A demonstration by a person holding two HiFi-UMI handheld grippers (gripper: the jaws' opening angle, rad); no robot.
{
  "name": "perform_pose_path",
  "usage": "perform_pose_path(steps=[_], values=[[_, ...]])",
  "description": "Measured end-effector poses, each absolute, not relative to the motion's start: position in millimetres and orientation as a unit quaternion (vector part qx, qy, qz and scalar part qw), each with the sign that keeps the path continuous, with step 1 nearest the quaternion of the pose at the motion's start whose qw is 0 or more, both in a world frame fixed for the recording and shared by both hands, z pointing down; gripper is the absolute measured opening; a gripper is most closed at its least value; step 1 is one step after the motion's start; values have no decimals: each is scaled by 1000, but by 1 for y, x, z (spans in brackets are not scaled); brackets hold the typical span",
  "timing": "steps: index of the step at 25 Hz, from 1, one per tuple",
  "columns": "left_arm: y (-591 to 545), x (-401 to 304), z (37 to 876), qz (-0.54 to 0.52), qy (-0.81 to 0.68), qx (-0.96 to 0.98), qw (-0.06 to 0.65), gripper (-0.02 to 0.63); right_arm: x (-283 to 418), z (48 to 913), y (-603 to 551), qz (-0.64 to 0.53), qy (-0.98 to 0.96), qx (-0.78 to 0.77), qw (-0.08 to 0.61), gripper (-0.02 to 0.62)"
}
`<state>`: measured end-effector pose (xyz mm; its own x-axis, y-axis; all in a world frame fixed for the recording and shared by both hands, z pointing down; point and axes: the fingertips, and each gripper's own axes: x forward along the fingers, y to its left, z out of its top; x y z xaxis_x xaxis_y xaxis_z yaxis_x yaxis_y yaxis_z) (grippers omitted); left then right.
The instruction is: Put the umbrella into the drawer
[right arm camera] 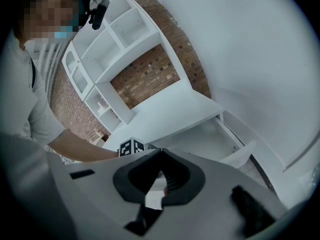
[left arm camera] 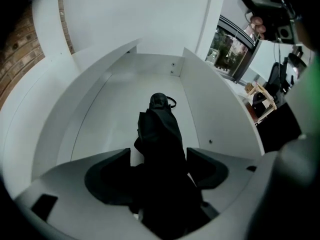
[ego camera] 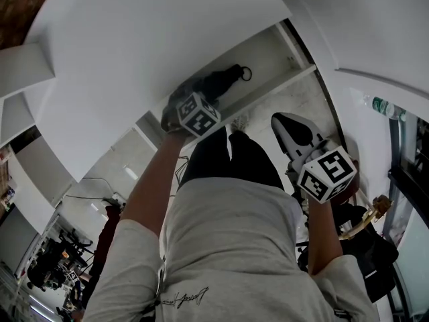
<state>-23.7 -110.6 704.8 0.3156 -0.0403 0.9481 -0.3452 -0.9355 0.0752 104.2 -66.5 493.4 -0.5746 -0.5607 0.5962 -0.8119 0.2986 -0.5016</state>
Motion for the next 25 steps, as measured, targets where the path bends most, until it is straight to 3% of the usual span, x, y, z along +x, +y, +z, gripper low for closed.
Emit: perform_pose_path(steps=[25], values=[[-103,-44,633,515,-188,823,148,333,94,457,-61,360,-819,417,160,28]])
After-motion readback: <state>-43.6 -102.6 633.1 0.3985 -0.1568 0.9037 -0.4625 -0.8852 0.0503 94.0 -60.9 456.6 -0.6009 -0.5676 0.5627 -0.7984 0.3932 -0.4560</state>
